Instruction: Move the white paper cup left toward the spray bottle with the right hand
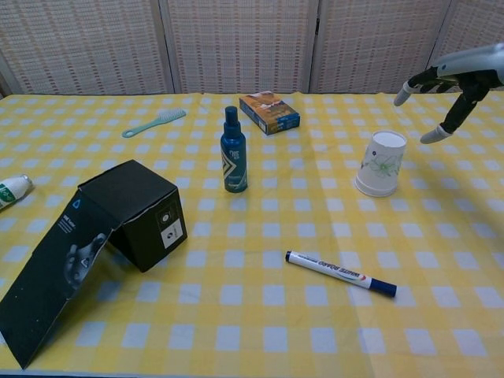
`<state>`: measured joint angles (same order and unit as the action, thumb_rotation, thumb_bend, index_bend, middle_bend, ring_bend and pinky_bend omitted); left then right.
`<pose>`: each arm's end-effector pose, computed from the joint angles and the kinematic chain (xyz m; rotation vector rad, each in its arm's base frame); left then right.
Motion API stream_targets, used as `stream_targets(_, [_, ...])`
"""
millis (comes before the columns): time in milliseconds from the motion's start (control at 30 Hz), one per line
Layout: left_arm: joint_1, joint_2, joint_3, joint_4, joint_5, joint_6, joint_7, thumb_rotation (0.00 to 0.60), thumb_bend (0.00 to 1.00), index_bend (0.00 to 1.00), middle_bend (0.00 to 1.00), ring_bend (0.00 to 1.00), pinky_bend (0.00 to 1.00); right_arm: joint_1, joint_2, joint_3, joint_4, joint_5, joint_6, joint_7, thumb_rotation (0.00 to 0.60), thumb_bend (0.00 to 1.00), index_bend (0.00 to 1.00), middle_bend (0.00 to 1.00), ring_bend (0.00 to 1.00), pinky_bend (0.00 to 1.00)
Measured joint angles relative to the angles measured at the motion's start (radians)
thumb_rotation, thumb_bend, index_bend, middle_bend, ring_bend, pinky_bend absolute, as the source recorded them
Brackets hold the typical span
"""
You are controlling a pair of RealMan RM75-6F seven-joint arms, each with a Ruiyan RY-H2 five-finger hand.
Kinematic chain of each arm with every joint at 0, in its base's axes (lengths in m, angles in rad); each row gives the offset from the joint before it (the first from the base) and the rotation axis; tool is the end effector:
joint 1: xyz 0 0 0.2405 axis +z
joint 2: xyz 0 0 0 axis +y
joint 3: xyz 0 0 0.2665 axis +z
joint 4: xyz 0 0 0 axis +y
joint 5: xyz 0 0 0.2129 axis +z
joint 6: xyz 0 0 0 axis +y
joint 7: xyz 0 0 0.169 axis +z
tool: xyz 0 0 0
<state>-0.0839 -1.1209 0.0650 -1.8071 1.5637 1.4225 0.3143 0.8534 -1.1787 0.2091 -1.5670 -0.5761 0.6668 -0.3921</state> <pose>-0.2823 0.1760 0.1148 -1.6024 -0.8974 -0.7538 -0.2019 -0.4251 0.0751 1.6879 -1.2297 0.6141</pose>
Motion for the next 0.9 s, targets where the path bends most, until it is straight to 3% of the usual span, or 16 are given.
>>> stream_targets(267, [0.006, 0.008, 0.001, -0.003, 0.013, 0.012, -0.011, 0.6, 0.32, 0.0, 0.0, 0.0, 0.23, 0.06, -0.061, -0.042, 0.049, 0.045, -0.007, 0.004, 0.6, 0.23, 0.24, 0.0, 0.0, 0.0])
stream_targets(900, [0.008, 0.016, -0.003, 0.001, 0.018, 0.016, -0.032, 0.6, 0.32, 0.0, 0.0, 0.0, 0.23, 0.108, -0.142, -0.076, 0.147, 0.061, 0.017, 0.032, 0.6, 0.25, 0.33, 0.0, 0.0, 0.0])
